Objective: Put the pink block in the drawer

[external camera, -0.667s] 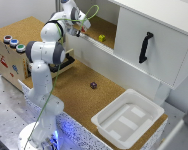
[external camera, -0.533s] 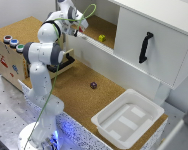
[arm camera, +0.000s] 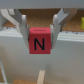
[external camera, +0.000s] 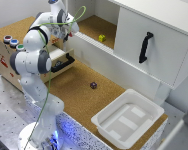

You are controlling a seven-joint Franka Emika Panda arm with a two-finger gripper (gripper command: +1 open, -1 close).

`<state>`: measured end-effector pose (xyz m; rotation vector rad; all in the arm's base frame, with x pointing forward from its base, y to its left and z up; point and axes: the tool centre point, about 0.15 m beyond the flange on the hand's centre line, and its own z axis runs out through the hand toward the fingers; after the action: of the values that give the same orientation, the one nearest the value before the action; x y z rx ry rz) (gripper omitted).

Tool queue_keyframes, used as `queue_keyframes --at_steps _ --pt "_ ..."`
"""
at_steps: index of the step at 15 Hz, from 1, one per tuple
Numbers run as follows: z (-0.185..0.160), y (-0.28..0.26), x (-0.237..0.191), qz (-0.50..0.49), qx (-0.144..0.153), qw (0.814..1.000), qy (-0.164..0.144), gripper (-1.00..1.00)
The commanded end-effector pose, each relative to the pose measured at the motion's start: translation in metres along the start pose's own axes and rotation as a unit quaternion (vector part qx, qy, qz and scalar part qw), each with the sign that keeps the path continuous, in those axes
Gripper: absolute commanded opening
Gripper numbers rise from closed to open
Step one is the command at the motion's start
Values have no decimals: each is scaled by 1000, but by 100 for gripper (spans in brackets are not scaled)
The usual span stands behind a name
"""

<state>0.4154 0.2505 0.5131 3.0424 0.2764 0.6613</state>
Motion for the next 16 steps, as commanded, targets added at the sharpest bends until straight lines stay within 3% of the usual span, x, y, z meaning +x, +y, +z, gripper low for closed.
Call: queue_keyframes --at_steps 1,3,4,8,14,16 --pt "-8 -4 -78 -101 79 992 -18 -100" --pt "3 -9 -92 -147 106 983 -37 -100" --pt "7 -15 -101 -192 131 972 -42 -100" --pt "33 -42 -127 -347 162 921 -71 -100" --pt "62 -92 -130 -491 185 850 -44 -100" --pt "70 -110 -144 -549 186 814 -38 -100"
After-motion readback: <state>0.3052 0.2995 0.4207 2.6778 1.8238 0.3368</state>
